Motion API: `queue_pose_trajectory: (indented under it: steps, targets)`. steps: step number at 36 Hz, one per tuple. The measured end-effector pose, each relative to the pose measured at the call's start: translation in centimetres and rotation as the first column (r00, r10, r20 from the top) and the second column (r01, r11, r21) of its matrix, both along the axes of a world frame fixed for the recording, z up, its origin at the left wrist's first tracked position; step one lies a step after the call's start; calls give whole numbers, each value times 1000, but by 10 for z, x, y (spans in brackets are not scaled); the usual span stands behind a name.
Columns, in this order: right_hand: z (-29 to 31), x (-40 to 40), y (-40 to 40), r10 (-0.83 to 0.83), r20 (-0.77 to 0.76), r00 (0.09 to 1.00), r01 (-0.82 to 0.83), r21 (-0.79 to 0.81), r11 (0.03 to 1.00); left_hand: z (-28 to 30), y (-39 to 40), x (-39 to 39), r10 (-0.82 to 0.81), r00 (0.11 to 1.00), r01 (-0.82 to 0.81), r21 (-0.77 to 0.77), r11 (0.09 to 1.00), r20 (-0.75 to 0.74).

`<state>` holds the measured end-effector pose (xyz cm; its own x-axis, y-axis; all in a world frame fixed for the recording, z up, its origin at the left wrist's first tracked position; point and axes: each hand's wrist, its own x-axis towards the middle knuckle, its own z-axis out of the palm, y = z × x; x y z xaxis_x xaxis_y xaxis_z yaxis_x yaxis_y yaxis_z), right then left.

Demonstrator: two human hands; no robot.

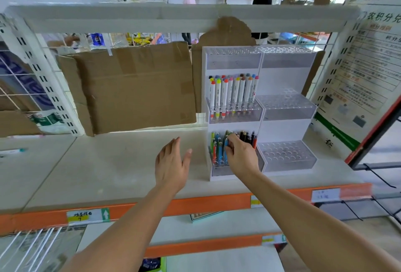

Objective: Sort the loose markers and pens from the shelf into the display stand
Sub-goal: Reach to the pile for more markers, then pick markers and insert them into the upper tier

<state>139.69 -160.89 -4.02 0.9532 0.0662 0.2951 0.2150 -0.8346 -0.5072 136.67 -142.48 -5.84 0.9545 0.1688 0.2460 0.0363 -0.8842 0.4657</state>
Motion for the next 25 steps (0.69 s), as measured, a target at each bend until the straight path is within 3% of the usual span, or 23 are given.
queue_pose_trajectory:
  steps: [5, 9, 12, 14, 17, 19, 22, 25]
  targets:
    - [1, -6, -3, -42, -76, 996, 45, 49, 998, 6, 2, -7, 19, 1000, -19, -4, 1000, 9]
    - [3, -7, -5, -46, -75, 996, 45, -13, 999, 8, 4, -16, 41, 999, -41, 11, 999, 12]
    - [5, -10, -7, -88, -9, 996, 87, -38, 995, 7, 7, -23, 56, 998, -56, 36, 998, 4]
    - [6, -14, -8, -103, 116, 988, 109, -49, 993, 7, 11, -27, 66, 998, -65, 60, 996, -12]
    - [8, -20, -2, 36, 360, 932, 1, -101, 995, 5, 19, -33, 81, 996, -78, 111, 991, -23]
    - [9, -23, 9, 158, 444, 882, -85, -181, 980, 6, 26, -39, 104, 993, -96, 148, 984, -47]
    - [10, -29, 32, 346, 359, 867, -240, -308, 921, 5, 38, -49, 169, 981, -151, 165, 975, -100]
    - [9, -35, 59, 480, 135, 867, -401, -383, 832, 3, 51, -65, 241, 962, -220, 164, 962, -125]
